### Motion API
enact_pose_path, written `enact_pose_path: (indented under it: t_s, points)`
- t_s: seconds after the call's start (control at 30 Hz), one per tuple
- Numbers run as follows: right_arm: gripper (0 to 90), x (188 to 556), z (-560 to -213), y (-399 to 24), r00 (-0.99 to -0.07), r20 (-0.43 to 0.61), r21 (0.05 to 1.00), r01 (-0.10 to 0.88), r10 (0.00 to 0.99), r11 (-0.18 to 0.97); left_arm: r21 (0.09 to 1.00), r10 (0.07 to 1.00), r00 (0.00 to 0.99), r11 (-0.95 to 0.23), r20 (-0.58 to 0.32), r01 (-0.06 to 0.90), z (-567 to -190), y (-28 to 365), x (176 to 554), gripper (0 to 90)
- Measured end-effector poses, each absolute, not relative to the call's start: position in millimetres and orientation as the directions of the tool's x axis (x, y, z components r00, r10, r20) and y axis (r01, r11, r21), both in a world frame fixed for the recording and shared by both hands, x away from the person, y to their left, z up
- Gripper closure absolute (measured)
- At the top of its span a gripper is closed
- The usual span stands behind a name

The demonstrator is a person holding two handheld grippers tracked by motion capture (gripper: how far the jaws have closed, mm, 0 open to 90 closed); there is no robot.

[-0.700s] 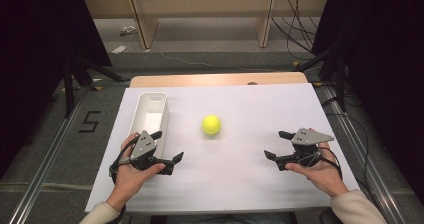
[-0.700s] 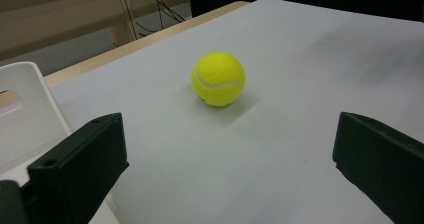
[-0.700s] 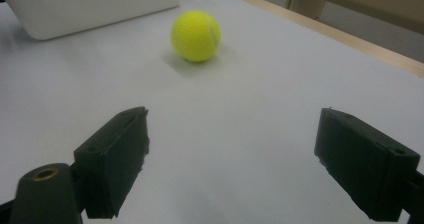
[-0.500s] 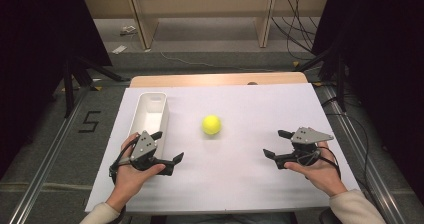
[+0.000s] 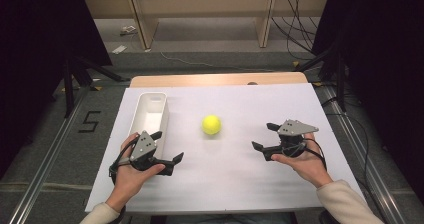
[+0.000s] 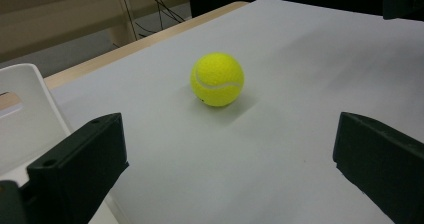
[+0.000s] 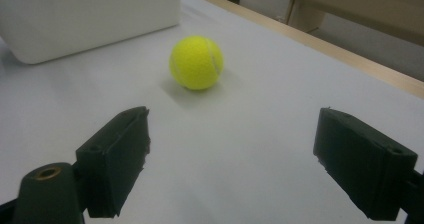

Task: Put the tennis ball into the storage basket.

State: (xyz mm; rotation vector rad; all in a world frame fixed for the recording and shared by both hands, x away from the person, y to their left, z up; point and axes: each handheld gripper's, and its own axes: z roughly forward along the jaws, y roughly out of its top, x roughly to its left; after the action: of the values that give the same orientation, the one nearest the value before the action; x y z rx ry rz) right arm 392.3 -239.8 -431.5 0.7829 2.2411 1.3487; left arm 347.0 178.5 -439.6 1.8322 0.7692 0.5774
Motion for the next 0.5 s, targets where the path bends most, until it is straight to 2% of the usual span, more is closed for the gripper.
enact_pose_path:
  t_s: [0.5]
  points:
    - [15.5,404,-432,-225,-0.759,-0.054,0.891,0.256,0.648,0.374,0.931,0.732,0.68,-0.276,0.043,0.239,-439,178,347,0.4]
